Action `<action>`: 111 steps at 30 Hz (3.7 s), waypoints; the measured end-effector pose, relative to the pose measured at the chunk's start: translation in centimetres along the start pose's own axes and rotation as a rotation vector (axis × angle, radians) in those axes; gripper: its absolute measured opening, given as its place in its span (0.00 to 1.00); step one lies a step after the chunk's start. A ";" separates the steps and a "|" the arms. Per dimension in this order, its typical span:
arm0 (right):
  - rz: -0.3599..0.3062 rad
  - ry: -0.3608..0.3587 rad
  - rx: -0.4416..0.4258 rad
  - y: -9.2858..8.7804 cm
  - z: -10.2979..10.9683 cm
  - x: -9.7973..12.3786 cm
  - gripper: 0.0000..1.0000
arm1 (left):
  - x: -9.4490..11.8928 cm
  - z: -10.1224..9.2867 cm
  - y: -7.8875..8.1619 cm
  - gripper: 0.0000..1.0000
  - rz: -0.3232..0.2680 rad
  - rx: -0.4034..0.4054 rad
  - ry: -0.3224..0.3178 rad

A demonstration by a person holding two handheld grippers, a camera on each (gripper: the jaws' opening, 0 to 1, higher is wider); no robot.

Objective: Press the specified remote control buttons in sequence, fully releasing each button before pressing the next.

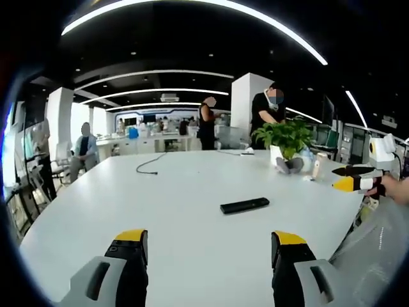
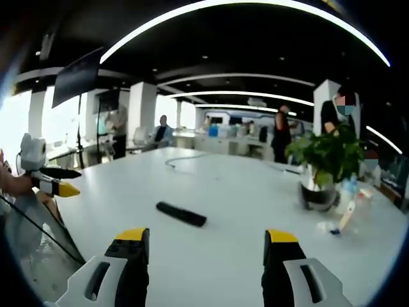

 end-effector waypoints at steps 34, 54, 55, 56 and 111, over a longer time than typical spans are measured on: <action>-0.079 0.052 -0.059 0.5 0.0 0.2 0.71 | 0.5 -0.9 0.1 0.80 -0.022 0.052 -0.052; -0.112 -0.002 -0.077 0.7 -0.5 0.9 0.72 | 0.2 -1.0 0.3 0.82 -0.040 0.025 -0.105; -0.110 0.000 -0.080 0.6 -0.5 0.9 0.72 | 0.2 -1.1 0.3 0.82 -0.037 0.018 -0.107; -0.110 -0.001 -0.082 0.6 -0.5 0.9 0.72 | 0.2 -1.1 0.3 0.82 -0.038 0.011 -0.107; -0.053 0.163 -0.139 -0.1 0.2 -0.5 0.69 | -4.6 -3.6 0.2 0.97 0.240 0.052 -0.259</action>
Point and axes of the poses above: the point that each gripper's makers call its tool centre point, and the gripper's own axes: x roughly backward along the fingers, z roughly to its left, y roughly out of its top, the point moved 10 cm from there along x, roughly backward along the fingers, and after that the axes turned 6 degrees about x, right-handed, at the moved point
